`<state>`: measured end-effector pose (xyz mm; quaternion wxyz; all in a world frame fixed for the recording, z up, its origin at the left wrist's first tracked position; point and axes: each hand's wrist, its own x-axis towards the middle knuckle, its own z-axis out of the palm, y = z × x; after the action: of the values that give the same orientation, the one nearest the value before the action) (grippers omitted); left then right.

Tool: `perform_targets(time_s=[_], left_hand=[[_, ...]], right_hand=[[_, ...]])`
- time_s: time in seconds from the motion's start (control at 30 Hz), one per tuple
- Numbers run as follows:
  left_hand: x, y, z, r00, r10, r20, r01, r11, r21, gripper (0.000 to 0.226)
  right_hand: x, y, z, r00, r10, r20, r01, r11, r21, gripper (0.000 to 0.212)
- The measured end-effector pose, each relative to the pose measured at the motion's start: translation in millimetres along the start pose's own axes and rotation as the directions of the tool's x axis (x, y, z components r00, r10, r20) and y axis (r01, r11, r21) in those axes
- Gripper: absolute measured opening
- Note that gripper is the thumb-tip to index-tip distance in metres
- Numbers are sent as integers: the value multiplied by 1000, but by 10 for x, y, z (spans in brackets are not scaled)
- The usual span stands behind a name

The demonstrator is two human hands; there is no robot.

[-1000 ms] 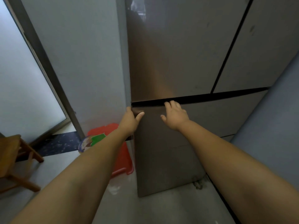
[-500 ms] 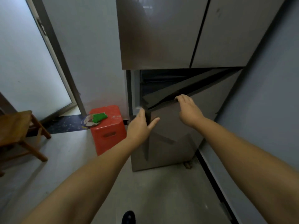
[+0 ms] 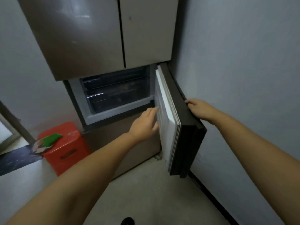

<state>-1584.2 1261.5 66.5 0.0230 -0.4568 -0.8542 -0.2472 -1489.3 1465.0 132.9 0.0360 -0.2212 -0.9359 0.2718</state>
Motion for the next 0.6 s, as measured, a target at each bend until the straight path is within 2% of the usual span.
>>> perform_targets(time_s=[0.03,0.07,0.13,0.2,0.3,0.5,0.6], left_hand=[[323,309,116,995,82,51,-80,996,-34,65],[470,417,139,992,104,73,-102,994,-33,69],[713,593,183,984,153,94,-153,988,-14,72],[995,736,278,957,223,187,-235,971,47,71],[1371,938,446,919,257,297,-299,949,104,66],[2037,1215,767,854,388,348,-461,874,157,64],[2314,1346,879,835,392,387,-461,881,103,69]], right_hand=[[-152,214,-223,993,70,-97,-69,998,10,35],[-182,245,-263,990,71,-124,-75,997,-31,36],[-265,265,-282,995,79,-60,-88,984,-157,44],[-314,351,-266,989,148,6,-139,940,-310,60],[-369,603,-303,960,278,-30,-258,836,-485,66],[-220,1159,-618,889,425,-171,-451,748,-486,65],[-108,1426,-736,850,475,-227,-523,713,-467,67]])
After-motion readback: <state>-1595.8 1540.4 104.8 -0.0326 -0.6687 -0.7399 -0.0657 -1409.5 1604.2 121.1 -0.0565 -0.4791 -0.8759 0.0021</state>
